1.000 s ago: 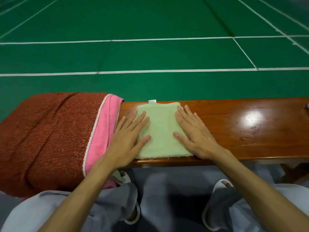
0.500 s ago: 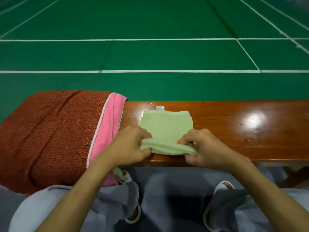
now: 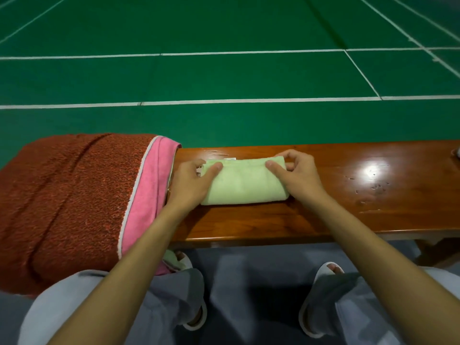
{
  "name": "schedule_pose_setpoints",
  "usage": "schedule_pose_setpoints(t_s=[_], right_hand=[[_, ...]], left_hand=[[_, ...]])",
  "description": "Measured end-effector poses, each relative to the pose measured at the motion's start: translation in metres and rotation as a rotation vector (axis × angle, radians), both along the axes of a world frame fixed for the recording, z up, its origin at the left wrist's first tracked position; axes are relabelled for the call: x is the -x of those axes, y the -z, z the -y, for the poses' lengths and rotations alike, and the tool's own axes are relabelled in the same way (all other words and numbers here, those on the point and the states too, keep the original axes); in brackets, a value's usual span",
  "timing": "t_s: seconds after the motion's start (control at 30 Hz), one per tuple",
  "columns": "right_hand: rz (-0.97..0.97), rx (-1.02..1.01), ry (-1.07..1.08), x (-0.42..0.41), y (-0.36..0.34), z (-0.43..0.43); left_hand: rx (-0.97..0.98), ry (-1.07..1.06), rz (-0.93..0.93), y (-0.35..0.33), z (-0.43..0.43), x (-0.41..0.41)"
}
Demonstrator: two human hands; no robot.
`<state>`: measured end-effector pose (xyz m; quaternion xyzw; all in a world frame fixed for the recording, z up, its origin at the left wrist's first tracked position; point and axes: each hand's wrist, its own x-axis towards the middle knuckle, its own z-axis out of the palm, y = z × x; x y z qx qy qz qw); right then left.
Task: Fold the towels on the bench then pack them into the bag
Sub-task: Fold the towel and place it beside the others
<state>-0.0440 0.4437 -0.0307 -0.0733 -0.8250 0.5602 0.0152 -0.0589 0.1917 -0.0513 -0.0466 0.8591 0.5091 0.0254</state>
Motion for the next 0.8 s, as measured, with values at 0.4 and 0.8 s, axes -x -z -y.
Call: schedule_pose_setpoints(t_s=[0.4,0.8], right_hand=[[0.009,-0.214,0.269,0.021,0.021,0.015],[-0.315,-0.972,-0.381,0.002,0.015,0.026]], left_hand=[[0.768,0.159,-0.616,-0.014,-0.045,-0.031],[0.908,0.431,-0.347,0.009,-0.046,-0.02]])
